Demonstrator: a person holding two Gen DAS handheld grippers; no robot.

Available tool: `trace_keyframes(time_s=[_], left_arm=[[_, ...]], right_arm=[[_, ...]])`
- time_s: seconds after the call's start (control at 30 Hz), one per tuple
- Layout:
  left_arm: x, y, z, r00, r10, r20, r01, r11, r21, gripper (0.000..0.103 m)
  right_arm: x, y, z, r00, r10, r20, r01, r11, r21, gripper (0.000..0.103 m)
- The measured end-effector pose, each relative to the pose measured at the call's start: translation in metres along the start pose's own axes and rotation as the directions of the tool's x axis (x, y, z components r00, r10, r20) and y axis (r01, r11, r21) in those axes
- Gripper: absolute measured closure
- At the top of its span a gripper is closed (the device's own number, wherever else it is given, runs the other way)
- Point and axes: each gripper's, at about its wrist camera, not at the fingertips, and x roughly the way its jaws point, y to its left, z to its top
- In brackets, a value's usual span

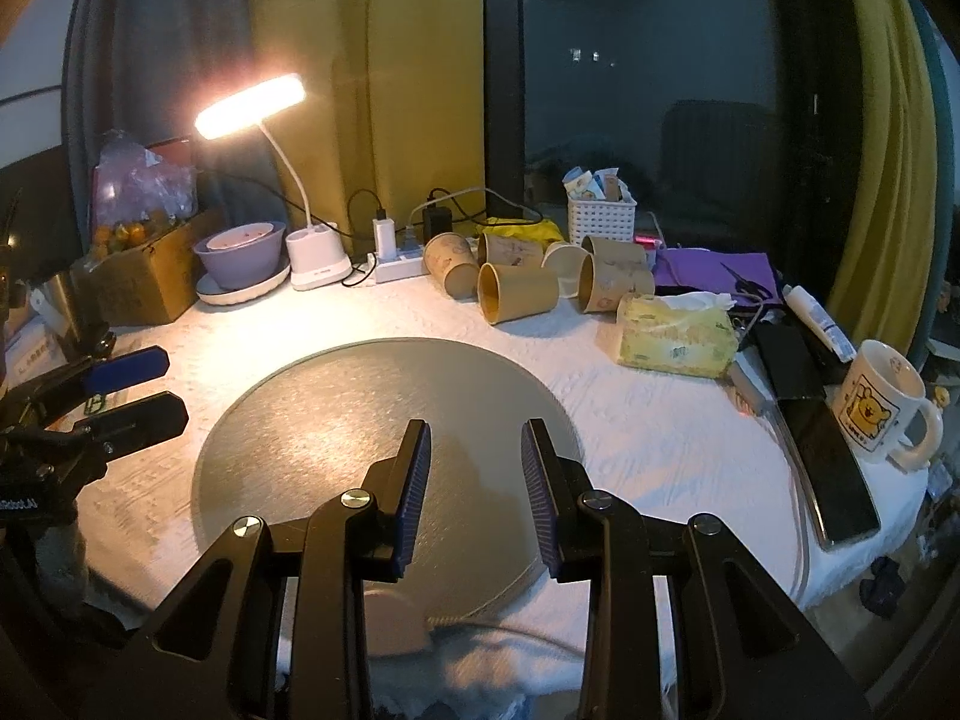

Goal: Flip cup upright
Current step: 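Move the left gripper toward the tan paper cups lying on their sides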

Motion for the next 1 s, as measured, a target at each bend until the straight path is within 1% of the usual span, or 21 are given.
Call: trace_keyframes(time_s=[0.1, 0.27, 0.37, 0.5, 0.6, 0.73, 0.8, 0.87, 0.93, 1.0], left_arm=[[0.016, 0.003, 0.011, 1.0, 0.004, -0.017, -0.003, 1.0, 0.02, 0.023], [0.052, 0.009, 0.033, 0.997, -0.016, -0.079, 0.02, 0.998, 0.053, 0.023], [0.075, 0.01, 0.044, 0.994, -0.006, -0.106, 0.017, 0.994, 0.105, 0.023], [0.113, 0.016, 0.059, 0.987, -0.006, -0.162, 0.032, 0.987, 0.158, 0.023], [0.142, 0.021, 0.071, 0.98, -0.012, -0.199, 0.049, 0.982, 0.182, 0.023], [0.184, 0.024, 0.088, 0.974, -0.007, -0.224, 0.06, 0.971, 0.23, 0.023], [0.203, 0.024, 0.094, 0.969, -0.019, -0.245, 0.079, 0.968, 0.24, 0.023], [0.22, 0.021, 0.095, 0.964, -0.029, -0.263, 0.102, 0.958, 0.267, 0.023], [0.235, 0.016, 0.096, 0.964, -0.009, -0.266, 0.095, 0.945, 0.312, 0.023], [0.25, 0.014, 0.101, 0.964, -0.009, -0.266, 0.099, 0.94, 0.327, 0.023]], right_arm=[[0.014, -0.007, 0.006, 1.0, 0.005, -0.009, -0.005, 1.0, -0.005, 0.07], [0.037, -0.019, 0.02, 1.0, 0.014, -0.017, -0.014, 1.0, -0.003, 0.07], [0.054, -0.028, 0.031, 0.999, 0.016, -0.03, -0.016, 1.0, -0.003, 0.07], [0.081, -0.042, 0.045, 0.998, 0.006, -0.061, -0.006, 1.0, 0.003, 0.07], [0.099, -0.054, 0.054, 0.998, 0.006, -0.069, -0.005, 1.0, 0.015, 0.07], [0.125, -0.068, 0.065, 0.997, 0.013, -0.075, -0.01, 0.999, 0.036, 0.07], [0.138, -0.074, 0.067, 0.996, 0.015, -0.083, -0.011, 0.999, 0.047, 0.07], [0.149, -0.079, 0.07, 0.995, 0.017, -0.093, -0.013, 0.999, 0.05, 0.07], [0.159, -0.084, 0.072, 0.995, 0.02, -0.102, -0.015, 0.999, 0.047, 0.07], [0.168, -0.089, 0.074, 0.994, 0.019, -0.109, -0.015, 0.999, 0.042, 0.07]])
